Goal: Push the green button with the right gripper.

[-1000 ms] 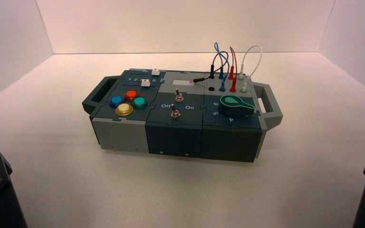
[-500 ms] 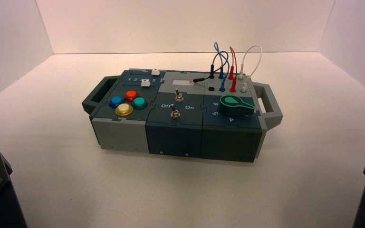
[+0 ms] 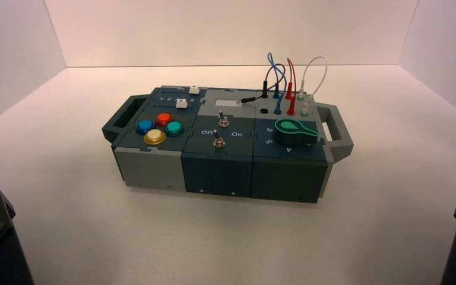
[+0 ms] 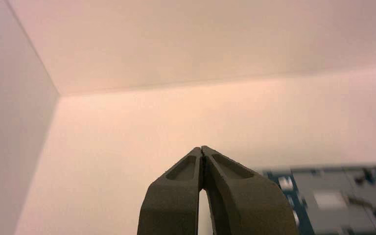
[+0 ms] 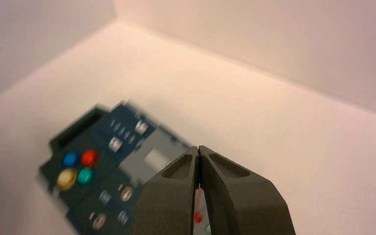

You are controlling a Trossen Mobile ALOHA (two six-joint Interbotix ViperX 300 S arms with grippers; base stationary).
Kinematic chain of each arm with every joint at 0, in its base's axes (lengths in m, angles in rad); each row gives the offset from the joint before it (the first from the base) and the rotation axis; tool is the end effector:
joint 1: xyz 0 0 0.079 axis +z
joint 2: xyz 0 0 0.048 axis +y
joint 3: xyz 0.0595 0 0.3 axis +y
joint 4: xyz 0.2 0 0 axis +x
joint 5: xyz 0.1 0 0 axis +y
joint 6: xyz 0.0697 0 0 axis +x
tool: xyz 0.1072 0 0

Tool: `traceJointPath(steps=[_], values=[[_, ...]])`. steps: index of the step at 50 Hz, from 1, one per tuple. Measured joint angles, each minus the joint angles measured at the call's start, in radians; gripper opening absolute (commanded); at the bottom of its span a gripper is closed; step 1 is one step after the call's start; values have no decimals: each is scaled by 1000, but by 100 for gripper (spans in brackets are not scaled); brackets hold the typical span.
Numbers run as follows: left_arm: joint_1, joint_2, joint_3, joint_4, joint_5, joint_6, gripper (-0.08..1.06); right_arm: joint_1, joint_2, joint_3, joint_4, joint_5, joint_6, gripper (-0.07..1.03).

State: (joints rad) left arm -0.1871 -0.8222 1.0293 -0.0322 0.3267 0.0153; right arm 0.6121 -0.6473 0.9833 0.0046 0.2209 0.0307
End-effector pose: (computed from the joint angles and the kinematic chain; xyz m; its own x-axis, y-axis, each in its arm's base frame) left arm 0.2616 -0.0514 0.2231 0.8440 -0.1703 -0.5086 0.1871 0.9822 -0.0183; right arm 0.2454 0.1725 0.2098 0.6942 0.4886 -0.5286 -0.5597 0.8281 0.0304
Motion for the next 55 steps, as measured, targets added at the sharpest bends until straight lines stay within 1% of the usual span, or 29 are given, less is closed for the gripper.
traceJointPath(steps=[4,5,7,10,11,12,13,14,15,16,17,18,20,23,24,25,26,30,35,40,49,55], values=[[-11,8,-9,0,25,0,-3,25,32,-18,5,23,2,-2],[-25,17,-18,0,51,0,-3,31,43,-25,6,31,2,-2],[-51,34,-32,0,87,0,-3,69,91,-52,12,54,2,-2],[-67,54,-44,0,135,-2,-3,101,140,-83,26,81,2,-2],[-78,72,-55,0,175,-2,-3,130,196,-126,43,104,3,-2],[-81,81,-60,-2,189,-2,-3,141,216,-138,49,110,3,-2],[-97,115,-72,-3,230,0,-3,164,256,-164,58,123,3,-2],[-109,138,-78,-5,252,0,-3,193,313,-199,71,137,3,-2],[-121,164,-83,-8,270,0,-3,212,345,-222,77,144,3,-2],[-133,181,-87,-11,282,0,-3,229,393,-249,87,163,2,-2],[-144,196,-87,-14,295,0,-3,230,399,-252,87,166,2,-2],[-155,216,-91,-20,313,0,-3,241,433,-272,94,179,2,-2],[-161,227,-92,-23,321,0,-3,258,491,-311,101,202,2,-2],[-169,252,-97,-28,339,0,-3,276,557,-350,109,227,2,-2],[-175,259,-100,-29,344,0,-3,290,611,-377,115,247,0,-2],[-175,259,-100,-31,344,0,-3,290,611,-377,115,247,0,-2],[-178,265,-100,-31,347,0,-3,302,646,-403,121,259,2,-2],[-181,270,-101,-31,350,0,-3,327,724,-459,143,284,0,-2],[-184,267,-103,-32,350,-2,-3,341,798,-503,164,307,0,-2],[-181,258,-103,-32,350,-6,-3,341,848,-532,183,319,-2,-2],[-183,235,-101,-32,348,-8,-3,348,900,-551,218,327,-2,-2],[-183,232,-101,-32,345,-8,-3,350,916,-557,224,325,-2,-2]])
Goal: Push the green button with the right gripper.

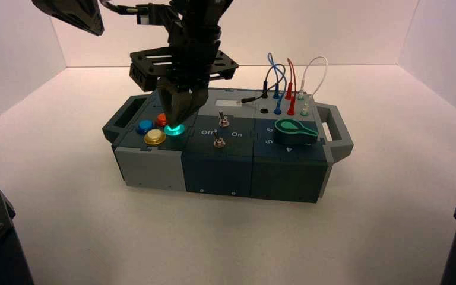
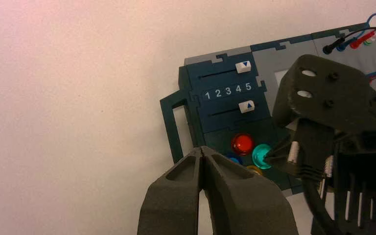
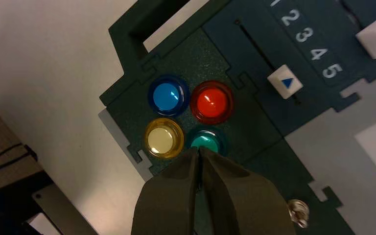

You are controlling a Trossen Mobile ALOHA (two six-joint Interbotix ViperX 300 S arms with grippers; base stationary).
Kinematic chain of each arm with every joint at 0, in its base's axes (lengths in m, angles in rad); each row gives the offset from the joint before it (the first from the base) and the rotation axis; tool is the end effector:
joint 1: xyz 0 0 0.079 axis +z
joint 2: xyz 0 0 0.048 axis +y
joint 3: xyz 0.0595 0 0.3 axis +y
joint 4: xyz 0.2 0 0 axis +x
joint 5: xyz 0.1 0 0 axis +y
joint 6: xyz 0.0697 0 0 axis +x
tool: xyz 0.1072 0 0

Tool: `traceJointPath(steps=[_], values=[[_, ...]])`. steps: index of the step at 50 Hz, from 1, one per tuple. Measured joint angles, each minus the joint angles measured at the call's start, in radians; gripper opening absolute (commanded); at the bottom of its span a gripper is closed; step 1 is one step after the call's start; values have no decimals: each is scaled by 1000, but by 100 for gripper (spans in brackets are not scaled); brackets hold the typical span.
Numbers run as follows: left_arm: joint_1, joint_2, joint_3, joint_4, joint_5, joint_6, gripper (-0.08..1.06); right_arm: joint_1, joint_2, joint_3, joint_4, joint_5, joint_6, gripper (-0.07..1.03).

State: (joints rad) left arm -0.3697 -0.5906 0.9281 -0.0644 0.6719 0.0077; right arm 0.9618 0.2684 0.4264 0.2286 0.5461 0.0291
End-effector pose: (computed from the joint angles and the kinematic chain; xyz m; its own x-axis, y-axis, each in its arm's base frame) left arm 0.2396 -0.1004 0.1604 0.4823 -0.2299 -0.8453 0.3469 0.9362 -0.0566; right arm 0.2267 0.3615 0.0429 0.0937 0.3401 -0.9357 -0.6955 0.6949 0.1829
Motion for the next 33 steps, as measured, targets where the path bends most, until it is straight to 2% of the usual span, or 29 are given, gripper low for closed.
traceJointPath(steps=[16,33], values=[[0,0,6,0,2,2,-3,-2,2,-3,2,9,2,-2],[2,-5,9,-2,-9,2,-3,-21,-110,-3,-3,124,28,-2]])
